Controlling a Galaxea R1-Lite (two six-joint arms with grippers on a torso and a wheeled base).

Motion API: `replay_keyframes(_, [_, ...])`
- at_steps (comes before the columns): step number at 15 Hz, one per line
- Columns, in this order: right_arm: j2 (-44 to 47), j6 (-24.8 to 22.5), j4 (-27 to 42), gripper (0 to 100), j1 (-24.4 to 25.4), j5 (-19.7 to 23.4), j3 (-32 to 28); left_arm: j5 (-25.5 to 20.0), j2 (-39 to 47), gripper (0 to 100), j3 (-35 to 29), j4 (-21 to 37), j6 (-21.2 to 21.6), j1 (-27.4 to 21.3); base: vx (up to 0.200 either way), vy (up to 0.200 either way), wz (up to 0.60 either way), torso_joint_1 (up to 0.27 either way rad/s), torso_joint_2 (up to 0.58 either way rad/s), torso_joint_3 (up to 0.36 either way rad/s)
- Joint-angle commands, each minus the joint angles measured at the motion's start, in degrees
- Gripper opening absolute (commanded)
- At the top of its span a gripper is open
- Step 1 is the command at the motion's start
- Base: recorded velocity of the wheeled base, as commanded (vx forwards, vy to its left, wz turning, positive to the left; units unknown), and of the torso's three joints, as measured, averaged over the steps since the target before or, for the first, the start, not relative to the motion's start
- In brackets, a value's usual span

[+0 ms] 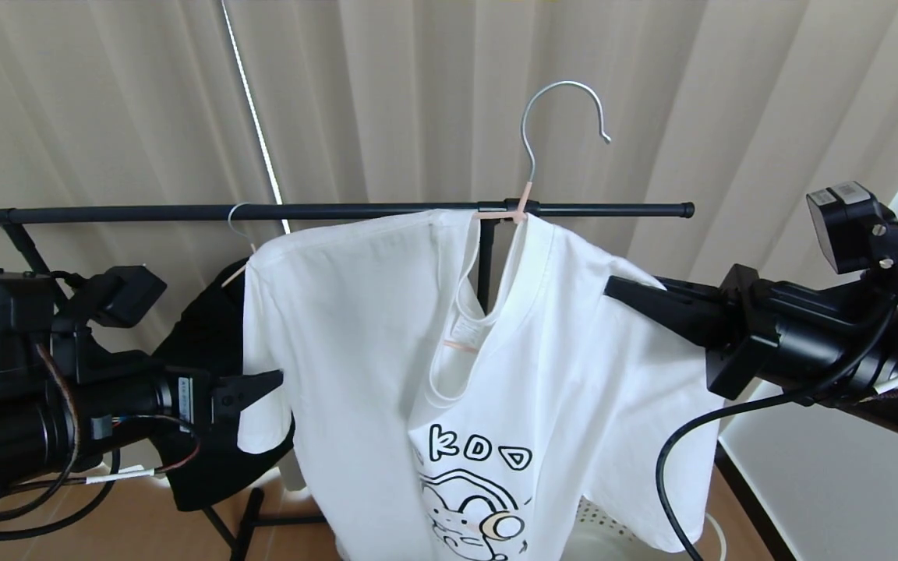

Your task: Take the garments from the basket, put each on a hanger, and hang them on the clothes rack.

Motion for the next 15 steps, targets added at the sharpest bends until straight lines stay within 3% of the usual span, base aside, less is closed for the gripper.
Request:
replay_keyframes(1, [-0.4,0.0,0.0,0,0.0,0.0,0.3,-0.1,2.1,100,-0.2,0.0,-0.1,1.0,0.000,0.000,0.00,0.000,0.00,0.000])
replay_keyframes(4, [-0.5,0.0,0.0,0,0.0,0.0,0.3,-0.1,3.1,100,-0.3,0.0,-1.9,1.2,0.000,0.000,0.00,0.000,0.00,0.000])
replay_keyframes(5, [-0.5,0.0,0.0,0,0.0,0.0,0.4,-0.1,3.5,0,-0.6,-0.1,-2.5,1.2,0.000,0.000,0.00,0.000,0.00,0.000])
replay_keyframes(15, [-0.5,0.0,0.0,0,0.0,0.8,0.2,0.1,4.4,0,-0.2,-1.6,-4.2,4.1,0.000,0.000,0.00,0.000,0.00,0.000])
